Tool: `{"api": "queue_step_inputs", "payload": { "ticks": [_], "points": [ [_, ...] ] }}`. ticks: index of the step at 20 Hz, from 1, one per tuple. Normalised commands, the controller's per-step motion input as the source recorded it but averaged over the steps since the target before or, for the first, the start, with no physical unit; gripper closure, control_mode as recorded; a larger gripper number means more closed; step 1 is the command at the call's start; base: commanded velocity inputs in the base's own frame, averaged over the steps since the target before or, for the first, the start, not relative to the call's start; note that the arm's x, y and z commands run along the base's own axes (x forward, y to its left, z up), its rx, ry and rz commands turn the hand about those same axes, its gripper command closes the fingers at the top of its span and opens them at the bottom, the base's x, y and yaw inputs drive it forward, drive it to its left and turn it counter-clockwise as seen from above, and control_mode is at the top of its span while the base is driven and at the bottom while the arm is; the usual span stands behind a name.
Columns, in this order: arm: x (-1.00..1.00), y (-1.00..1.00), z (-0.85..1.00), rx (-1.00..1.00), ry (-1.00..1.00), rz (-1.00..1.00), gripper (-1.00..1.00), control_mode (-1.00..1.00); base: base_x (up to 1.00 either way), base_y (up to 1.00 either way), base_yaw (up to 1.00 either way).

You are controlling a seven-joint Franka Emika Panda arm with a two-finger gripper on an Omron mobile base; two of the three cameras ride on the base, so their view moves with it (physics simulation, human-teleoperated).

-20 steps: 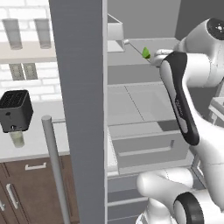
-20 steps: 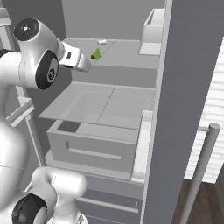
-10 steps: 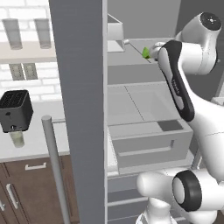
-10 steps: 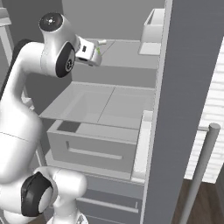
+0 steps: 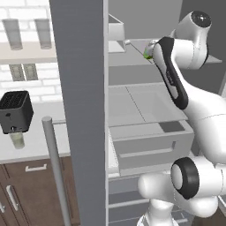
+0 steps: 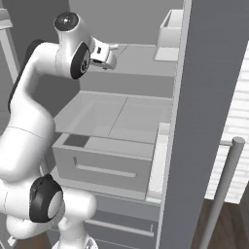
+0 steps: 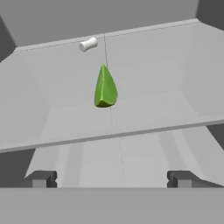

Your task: Grab a lemon wedge from the fridge and one ice cube from the ice bowl, and put them in the glass of lemonade.

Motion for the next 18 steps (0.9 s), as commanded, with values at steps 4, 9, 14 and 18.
{"api": "queue_step_inputs", "payload": {
  "ticks": [4, 9, 14, 18],
  "points": [
    [0.45, 0.02, -0.1, 0.0, 0.02, 0.0, -1.0, -1.0, 0.0, 0.0, 0.0],
    [0.42, 0.03, -0.09, 0.0, 0.01, 0.0, -1.0, -1.0, 0.0, 0.0, 0.0],
    [0.43, 0.04, -0.12, -0.01, 0.01, 0.0, -1.0, -1.0, 0.0, 0.0, 0.0],
    [0.43, 0.03, -0.12, -0.01, 0.0, 0.0, -1.0, -1.0, 0.0, 0.0, 0.0]
  ]
}}
